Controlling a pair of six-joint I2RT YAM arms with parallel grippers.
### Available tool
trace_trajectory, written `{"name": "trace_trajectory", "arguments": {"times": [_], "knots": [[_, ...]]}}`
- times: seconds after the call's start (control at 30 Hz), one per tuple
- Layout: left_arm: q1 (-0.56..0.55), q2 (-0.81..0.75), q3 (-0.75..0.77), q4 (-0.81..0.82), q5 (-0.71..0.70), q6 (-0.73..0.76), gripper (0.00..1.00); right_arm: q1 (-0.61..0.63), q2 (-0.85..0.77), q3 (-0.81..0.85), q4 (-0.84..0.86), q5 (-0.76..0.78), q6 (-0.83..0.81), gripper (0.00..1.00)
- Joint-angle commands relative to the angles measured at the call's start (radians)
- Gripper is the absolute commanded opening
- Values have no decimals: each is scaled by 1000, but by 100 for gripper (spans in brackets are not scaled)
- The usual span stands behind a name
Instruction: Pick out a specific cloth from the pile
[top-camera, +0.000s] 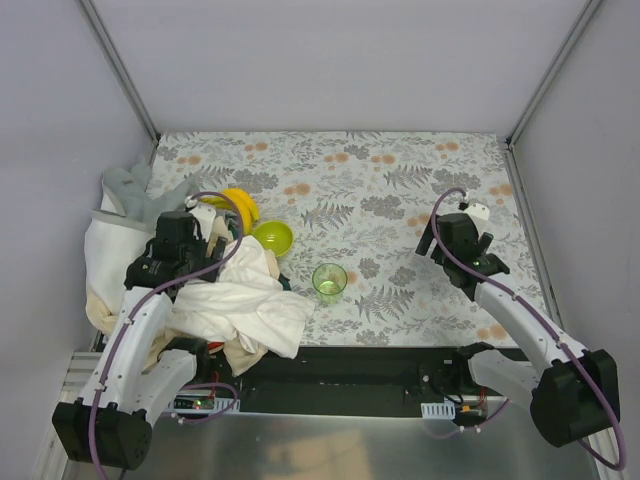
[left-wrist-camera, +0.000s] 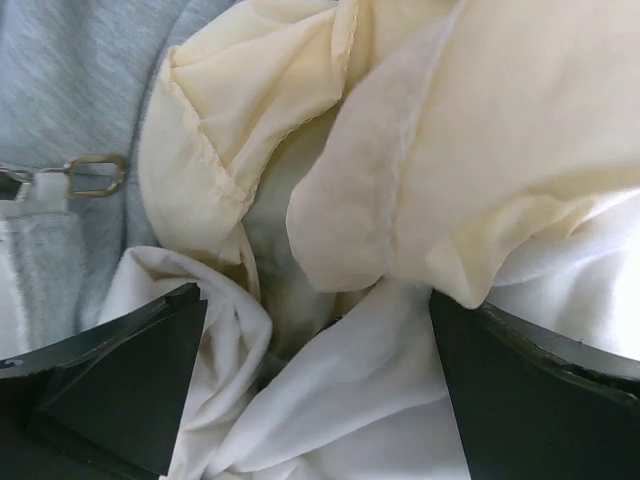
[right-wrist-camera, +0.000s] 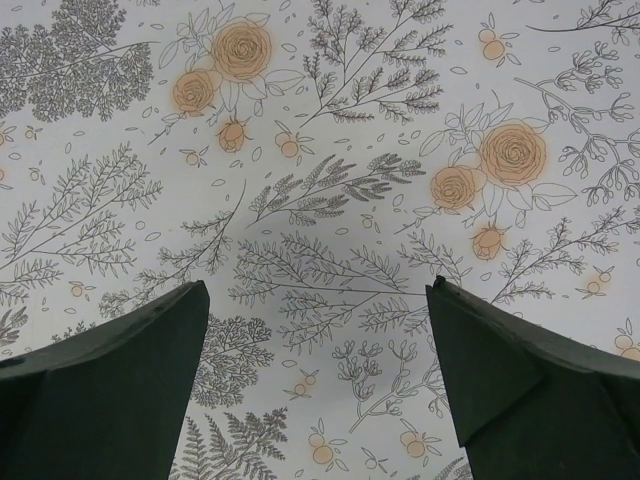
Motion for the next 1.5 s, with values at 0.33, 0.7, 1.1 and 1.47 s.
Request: {"name": "trace_trajectory", "arguments": {"times": [0.33,0.7,1.1,1.47], "knots": [[-102,36,516,-721,651,406,99,-4,-74,155,-90,-147,50,99],[-595,193,189,-501,133,415,99,187,-101,266,-69,-202,20,99],[-537,175,233,-175,-283,400,0,432,-5,401,-55,-283,-89,100],[69,240,540,-149,-196,424,0,877,202,464,173,-564,-398,99]]}}
